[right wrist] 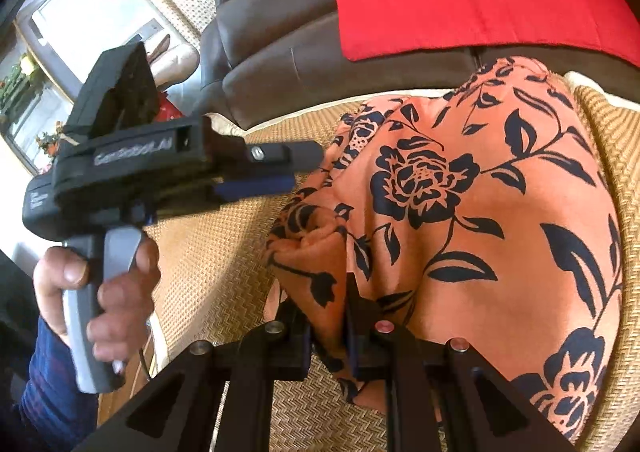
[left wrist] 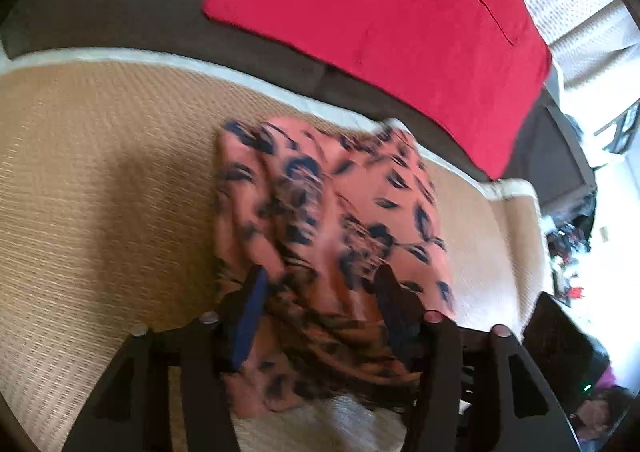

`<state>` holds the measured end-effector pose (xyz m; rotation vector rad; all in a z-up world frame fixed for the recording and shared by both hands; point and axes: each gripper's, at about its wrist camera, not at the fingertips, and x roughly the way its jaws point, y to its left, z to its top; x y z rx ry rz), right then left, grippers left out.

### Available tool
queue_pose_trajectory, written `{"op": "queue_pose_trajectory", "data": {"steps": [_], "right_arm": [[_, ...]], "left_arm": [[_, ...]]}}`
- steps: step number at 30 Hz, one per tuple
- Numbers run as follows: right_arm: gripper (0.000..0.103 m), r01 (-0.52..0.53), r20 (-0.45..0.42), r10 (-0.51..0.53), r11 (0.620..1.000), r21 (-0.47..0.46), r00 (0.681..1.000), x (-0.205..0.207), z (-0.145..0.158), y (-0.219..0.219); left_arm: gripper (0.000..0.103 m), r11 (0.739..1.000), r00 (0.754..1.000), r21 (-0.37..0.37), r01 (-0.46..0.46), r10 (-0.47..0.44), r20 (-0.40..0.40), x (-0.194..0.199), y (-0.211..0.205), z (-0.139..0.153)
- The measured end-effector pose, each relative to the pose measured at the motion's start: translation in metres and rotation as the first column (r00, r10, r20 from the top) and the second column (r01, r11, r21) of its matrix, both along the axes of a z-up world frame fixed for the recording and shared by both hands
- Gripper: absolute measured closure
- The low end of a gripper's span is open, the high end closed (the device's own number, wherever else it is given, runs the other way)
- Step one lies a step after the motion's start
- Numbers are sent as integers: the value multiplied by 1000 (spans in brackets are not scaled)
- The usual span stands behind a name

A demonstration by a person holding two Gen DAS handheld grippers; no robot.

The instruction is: Fold small clothes

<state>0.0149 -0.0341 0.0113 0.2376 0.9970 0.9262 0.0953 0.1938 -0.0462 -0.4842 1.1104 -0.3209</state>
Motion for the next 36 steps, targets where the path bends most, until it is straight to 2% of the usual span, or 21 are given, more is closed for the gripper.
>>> {"op": "queue_pose_trajectory", "data": {"steps": [2, 3, 6, 7, 10, 11, 12, 16, 18, 21, 22, 23, 25, 26, 28, 32, 33, 36], "right_arm": [[88, -2, 15, 2, 1000, -9, 1000, -5, -1, -1], [88, -2, 16, 3, 1000, -11, 1000, -6, -1, -1], [88, -4, 17, 4, 1000, -11, 1000, -4, -9, 4], [88, -5, 16, 5, 1000, -9, 1000, -5, -11, 4], [88, -11, 23, 11, 1000, -8, 1000, -8, -11, 5], [88, -12, 24, 12, 1000, -6, 1000, -8, -10, 5], [88, -11, 25, 11, 1000, -5, 1000, -8, -9, 5], [89, -11, 20, 11, 1000, 2, 1000, -6, -10, 5], [89, -14, 22, 14, 1000, 6, 1000, -8, -8, 6], [88, -27, 25, 27, 1000, -1, 999, -10, -9, 13], [88, -28, 25, 28, 1000, -3, 999, -11, -10, 15], [88, -25, 24, 25, 1000, -5, 999, -11, -10, 16], [88, -18, 15, 18, 1000, -1, 1000, -10, -11, 15], [88, -17, 14, 17, 1000, 0, 1000, -7, -14, 15], [88, -21, 14, 21, 1000, -3, 1000, -5, -15, 16], [88, -20, 17, 20, 1000, 1, 1000, -5, -14, 18], [88, -19, 18, 19, 1000, 1, 1000, -5, -14, 18], [88, -15, 17, 15, 1000, 3, 1000, -8, -16, 15]], "left_arm": [[38, 1000, 1000, 20, 8, -8, -21, 7, -11, 0], [38, 999, 997, 25, 27, -25, -71, 16, -17, -7], [40, 999, 988, 35, 35, -30, -150, 33, -28, -20], [42, 999, 987, 40, 32, -25, -161, 37, -29, -22], [59, 998, 984, 50, 37, -28, -179, 49, -34, -23], [75, 997, 986, 60, 41, -31, -164, 50, -32, -19], [83, 996, 989, 76, 52, -40, -144, 51, -33, -15], [91, 990, 997, 119, 79, -77, -26, 45, -35, 1], [99, 986, 992, 130, 104, -113, 60, 38, -45, 15], [99, 988, 983, 120, 94, -111, 144, 27, -45, 37], [98, 989, 986, 136, 55, -75, 149, 26, -39, 39], [92, 989, 989, 145, 21, -42, 143, 25, -32, 40], [63, 988, 990, 136, -77, 60, 127, 21, -10, 34], [44, 985, 989, 127, -120, 108, 100, 20, -1, 29], [43, 984, 991, 129, -124, 116, 65, 21, 4, 18], [41, 987, 1000, 158, -10, 7, 17, 30, -27, 10], [37, 980, 1000, 198, 19, -18, -8, 34, -39, 6], [37, 951, 998, 307, 31, -10, -68, 41, -50, -12]]}}
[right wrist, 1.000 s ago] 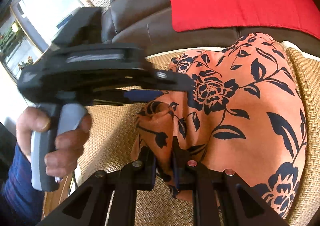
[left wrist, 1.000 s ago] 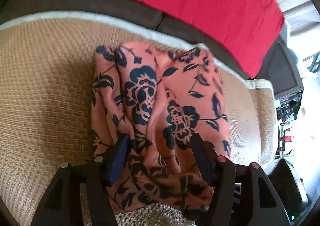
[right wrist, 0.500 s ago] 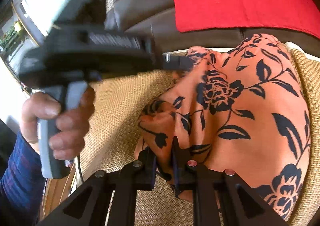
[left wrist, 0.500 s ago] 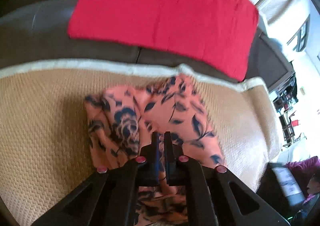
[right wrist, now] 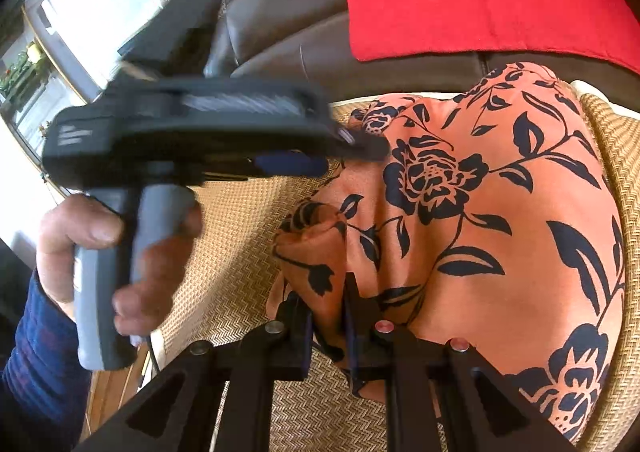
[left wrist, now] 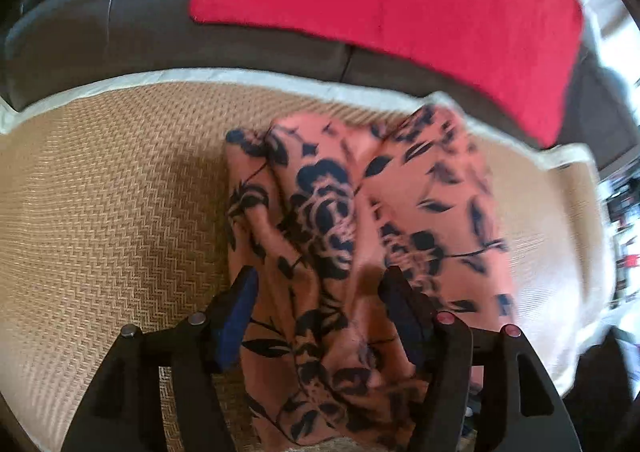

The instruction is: Fold small clothes

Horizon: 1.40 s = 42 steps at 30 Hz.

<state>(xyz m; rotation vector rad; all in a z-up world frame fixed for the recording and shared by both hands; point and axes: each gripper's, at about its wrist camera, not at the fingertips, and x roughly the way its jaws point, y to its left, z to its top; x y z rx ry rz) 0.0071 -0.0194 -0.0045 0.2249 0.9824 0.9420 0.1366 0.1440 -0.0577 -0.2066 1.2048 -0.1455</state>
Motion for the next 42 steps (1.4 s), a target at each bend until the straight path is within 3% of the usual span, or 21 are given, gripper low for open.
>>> {"op": "queue_pose_trajectory", "data": {"steps": [7, 8, 9, 11, 12, 14, 15, 17, 19, 21, 22, 24, 27, 30, 32, 33, 34, 37, 41, 42], "right_arm": [[88, -2, -3, 2, 1000, 14, 1000, 0, -2, 0], [88, -3, -6, 3, 1000, 16, 1000, 0, -3, 0], [89, -2, -6, 2, 1000, 17, 1000, 0, -3, 0], [89, -2, -8, 2, 1000, 19, 1000, 0, -5, -1], [89, 0, -8, 0, 1000, 20, 1000, 0, -5, -1], [89, 6, 0, -6, 999, 34, 1000, 1, -3, -3], [89, 8, 8, -9, 999, 42, 1000, -1, -1, -4], [88, 7, 37, -9, 999, 44, 999, -3, 6, -2], [86, 1, 74, -2, 1000, 20, 997, -3, 10, 4], [81, -21, 62, 22, 1000, -13, 998, -2, 0, 14], [81, -37, 42, 38, 999, -31, 998, -3, -6, 20], [81, -70, 14, 71, 997, -43, 997, -8, -14, 23], [80, -33, 6, 33, 999, 3, 999, -12, -10, 0], [79, 81, -2, -81, 995, 57, 997, -6, 1, -43], [73, 165, -23, -164, 983, 78, 986, 4, 4, -72], [62, 210, -40, -207, 974, 84, 977, 10, 2, -88], [42, 242, -53, -239, 967, 75, 970, 13, 0, -97], [40, 298, -156, -284, 952, 73, 946, 27, -15, -123], [40, 283, -246, -255, 955, 86, 935, 36, -31, -137], [39, 279, -275, -243, 955, 99, 930, 43, -34, -139]], "left_arm": [[37, 998, 994, 33, -58, 60, -95, 28, -14, -21], [55, 998, 993, 2, -56, 56, -102, 30, -11, -23], [79, 998, 994, -27, -50, 47, -103, 32, -7, -23], [84, 1000, 999, -9, 7, -7, -38, 31, -16, -13], [86, 998, 997, -19, 68, -67, 38, 27, -23, 0], [86, 986, 974, -7, 167, -164, 157, 16, -34, 29], [86, 975, 950, 1, 224, -218, 224, 9, -38, 43], [86, 963, 931, -64, 263, -236, 277, 5, -29, 48], [84, 958, 949, -155, 240, -199, 244, 16, -4, 26], [81, 975, 988, -170, 140, -126, 89, 33, 23, -22], [79, 976, 994, -189, 105, -101, 28, 35, 31, -42], [75, 958, 998, -280, 64, -56, 36, 27, 42, -39], [70, 969, 994, -235, 73, -53, 90, 9, 41, -16], [60, 967, 991, -240, 92, -66, 113, -14, 33, -7], [60, 980, 992, -177, 94, -78, 97, -31, 21, -16], [71, 984, 997, -163, 76, -70, 44, -37, 18, -30], [75, 987, 998, -151, 62, -58, 32, -39, 19, -38], [75, 974, 998, -225, -10, 22, 52, -52, 36, -37], [71, 971, 993, -239, 10, 18, 114, -72, 35, -23], [70, 978, 995, -207, 14, 8, 104, -74, 31, -28]]}}
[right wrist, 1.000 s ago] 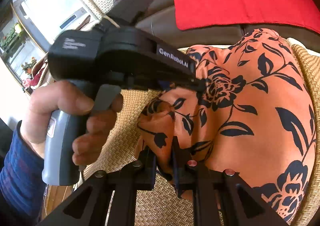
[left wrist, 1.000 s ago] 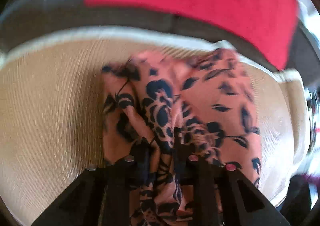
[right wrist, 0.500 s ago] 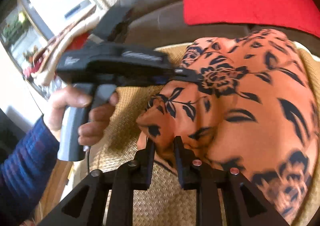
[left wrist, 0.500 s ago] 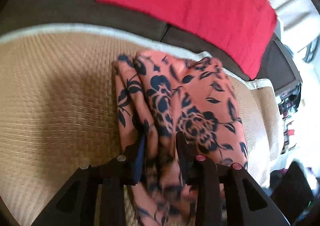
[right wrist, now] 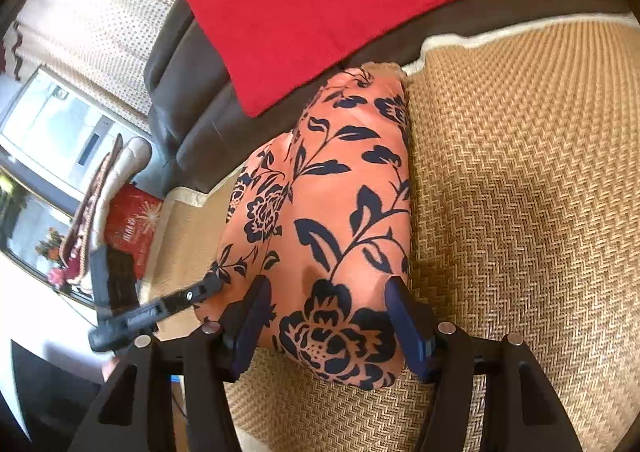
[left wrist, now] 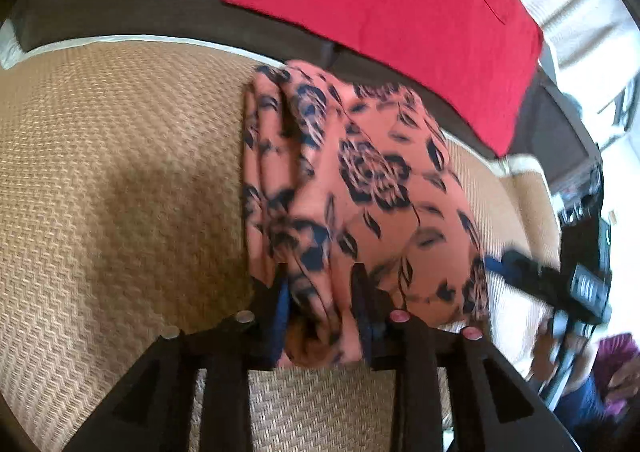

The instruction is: Fold small clothes

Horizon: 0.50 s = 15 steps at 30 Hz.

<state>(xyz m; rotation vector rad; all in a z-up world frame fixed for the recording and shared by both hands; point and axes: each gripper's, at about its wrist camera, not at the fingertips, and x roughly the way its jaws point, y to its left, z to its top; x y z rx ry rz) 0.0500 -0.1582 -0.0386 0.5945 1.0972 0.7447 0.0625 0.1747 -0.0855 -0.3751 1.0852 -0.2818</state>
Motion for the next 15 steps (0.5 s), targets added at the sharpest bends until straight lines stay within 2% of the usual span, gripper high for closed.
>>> {"op": "queue_pose_trajectory", "data": {"steps": [3, 5, 7, 8, 10, 12, 13, 14, 15], "right_arm": [[34, -4, -67, 6, 999, 43, 998, 25, -9, -6], [31, -21, -121, 27, 998, 51, 992, 42, -17, -2], [27, -47, -177, 57, 997, 56, 983, 54, -27, 3], [27, -57, -205, 65, 997, 44, 977, 59, -34, 7], [27, -77, -264, 91, 995, 66, 960, 65, -47, 15], [26, -49, -281, 71, 995, 84, 957, 70, -49, 14], [42, -53, -281, 73, 996, 78, 957, 71, -49, 15], [60, -80, -257, 86, 996, 37, 963, 72, -47, 19], [68, -113, -215, 100, 993, -47, 971, 72, -41, 26]], "left_arm": [[71, 994, 999, 99, -49, 48, 8, -4, -5, 2], [68, 992, 991, 97, -81, 70, 111, -12, -14, 26], [43, 993, 973, 60, -104, 89, 214, -16, -25, 45], [22, 994, 964, 44, -105, 90, 251, -13, -30, 50], [19, 994, 955, 52, -98, 79, 285, -1, -42, 48], [20, 988, 976, 120, -99, 73, 206, 20, -60, 26], [22, 978, 988, 179, -107, 85, 127, 33, -65, 3], [34, 963, 992, 241, -122, 110, 62, 39, -64, -15], [34, 955, 991, 265, -136, 132, 36, 39, -65, -29]]}}
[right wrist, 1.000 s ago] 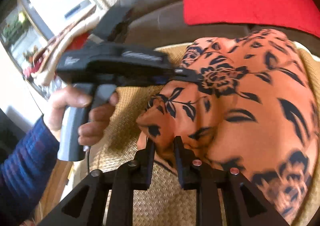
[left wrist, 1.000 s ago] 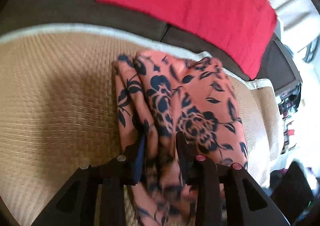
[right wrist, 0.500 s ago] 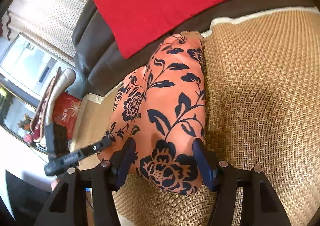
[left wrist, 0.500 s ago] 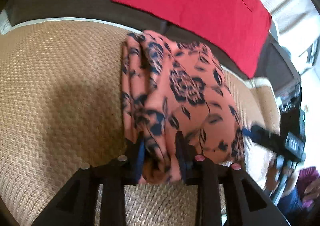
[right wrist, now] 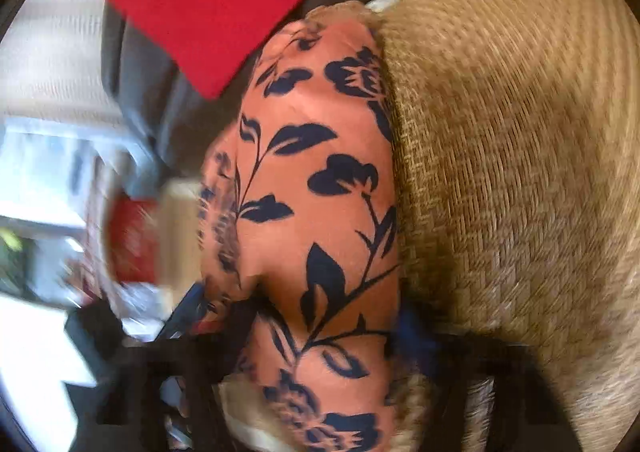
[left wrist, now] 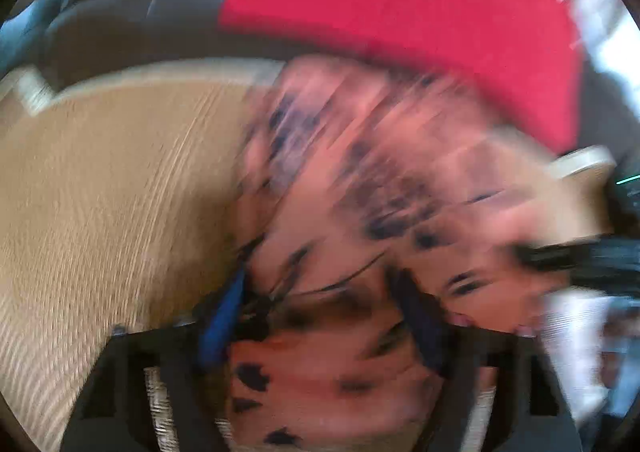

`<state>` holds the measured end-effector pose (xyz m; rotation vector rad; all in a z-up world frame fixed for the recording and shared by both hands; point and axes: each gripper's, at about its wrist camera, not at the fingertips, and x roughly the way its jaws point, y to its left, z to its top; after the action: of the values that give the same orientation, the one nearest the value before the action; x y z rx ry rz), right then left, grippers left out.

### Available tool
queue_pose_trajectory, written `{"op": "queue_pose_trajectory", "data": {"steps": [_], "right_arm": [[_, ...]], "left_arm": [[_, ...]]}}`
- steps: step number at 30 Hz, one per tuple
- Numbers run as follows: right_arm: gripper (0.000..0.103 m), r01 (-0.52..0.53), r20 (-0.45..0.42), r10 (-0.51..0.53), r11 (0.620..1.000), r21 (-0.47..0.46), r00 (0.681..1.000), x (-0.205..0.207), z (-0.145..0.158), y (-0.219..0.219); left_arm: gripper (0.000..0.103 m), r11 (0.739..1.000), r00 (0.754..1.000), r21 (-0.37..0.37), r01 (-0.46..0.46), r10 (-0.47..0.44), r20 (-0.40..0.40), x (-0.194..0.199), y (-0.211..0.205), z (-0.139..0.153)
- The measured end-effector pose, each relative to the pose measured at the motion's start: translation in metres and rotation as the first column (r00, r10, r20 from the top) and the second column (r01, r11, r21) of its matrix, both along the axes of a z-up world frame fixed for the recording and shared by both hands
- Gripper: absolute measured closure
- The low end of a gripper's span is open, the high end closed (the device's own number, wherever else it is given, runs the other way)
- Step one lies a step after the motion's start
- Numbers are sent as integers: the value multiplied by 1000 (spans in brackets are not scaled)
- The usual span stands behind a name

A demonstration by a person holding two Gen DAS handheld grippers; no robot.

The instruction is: Fold small clothes

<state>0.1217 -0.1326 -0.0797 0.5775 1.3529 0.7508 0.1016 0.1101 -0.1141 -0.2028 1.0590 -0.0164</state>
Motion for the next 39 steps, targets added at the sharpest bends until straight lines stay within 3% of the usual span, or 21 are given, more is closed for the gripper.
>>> {"op": "queue_pose_trajectory", "data": {"steps": [1, 2, 3, 4, 5, 6, 8, 12, 15, 17, 18, 20, 22, 23, 24, 26, 28, 32, 34, 36, 39], "right_arm": [[71, -9, 42, 11, 999, -41, 999, -3, 9, 6], [71, -20, 178, 47, 988, -151, 983, -16, 33, 16], [72, -23, 343, 113, 967, -255, 933, -34, 58, 29], [71, -21, 396, 137, 959, -284, 908, -43, 64, 36], [69, -24, 375, 138, 956, -294, 916, -41, 54, 38], [59, -33, 289, 120, 956, -291, 950, -28, 31, 35], [50, 20, 144, -6, 995, -99, 989, -12, 6, 10], [29, 68, 83, -74, 995, 72, 994, 16, 16, -6], [30, 73, 3, -73, 994, 86, 997, 56, -1, 5], [56, 80, -52, -76, 994, 69, 996, 80, -19, 13], [65, 66, -24, -65, 997, 34, 998, 81, -14, 16], [67, 12, 173, -5, 999, -42, 985, 64, 25, 31], [67, 15, 282, 27, 989, -146, 959, 47, 38, 40], [65, 19, 264, 32, 982, -188, 964, 47, 27, 43], [55, 43, 205, 2, 976, -212, 979, 50, 9, 40], [47, 95, 145, -77, 988, -120, 986, 49, 5, 29], [36, 81, 150, -67, 992, -94, 986, 41, 12, 25], [34, 81, 150, -70, 995, -66, 986, 8, 19, 18], [44, 33, 84, -27, 997, -70, 996, -3, 1, 22], [63, 0, 154, 21, 991, -134, 988, -8, 5, 32], [66, -9, 247, 56, 982, -190, 967, -17, 28, 44]], "left_arm": [[34, 1000, 999, -23, -5, 6, 36, -4, 2, 0], [35, 999, 999, -35, -8, 9, 31, -5, 3, 1], [36, 999, 999, -41, -12, 13, 32, -5, 3, 1], [36, 999, 999, -34, -10, 12, 38, -5, 3, -1], [35, 1000, 999, -20, -3, 4, 43, -5, 1, -2], [35, 1000, 999, 0, 4, -4, 45, -4, -2, -2], [35, 1000, 999, 0, 6, -6, 46, -14, 2, 3], [34, 1000, 999, -10, 4, -3, 53, -12, -2, 0], [33, 1000, 999, -15, 1, 0, 53, -16, -4, -2], [33, 1000, 999, -19, -2, 3, 49, -20, 0, 0], [33, 1000, 999, -23, -3, 4, 46, -21, 0, 1], [33, 1000, 999, -26, -3, 5, 50, -24, 3, 6], [33, 1000, 999, -18, -1, 2, 53, -30, 1, 9], [32, 1000, 999, -8, 3, -2, 53, -34, 0, 11], [32, 1000, 999, -6, 1, -1, 50, -33, 1, 12], [32, 1000, 999, -20, -4, 4, 44, -24, 1, 3], [32, 1000, 999, -26, -4, 6, 43, -22, 3, 2], [32, 1000, 999, -19, -11, 12, 49, -24, 3, 4], [32, 1000, 999, -16, -11, 12, 46, -25, 3, 6], [32, 1000, 999, -17, -9, 10, 41, -24, 3, 5], [32, 999, 1000, -39, -23, 23, 18, -25, 8, 12]]}}
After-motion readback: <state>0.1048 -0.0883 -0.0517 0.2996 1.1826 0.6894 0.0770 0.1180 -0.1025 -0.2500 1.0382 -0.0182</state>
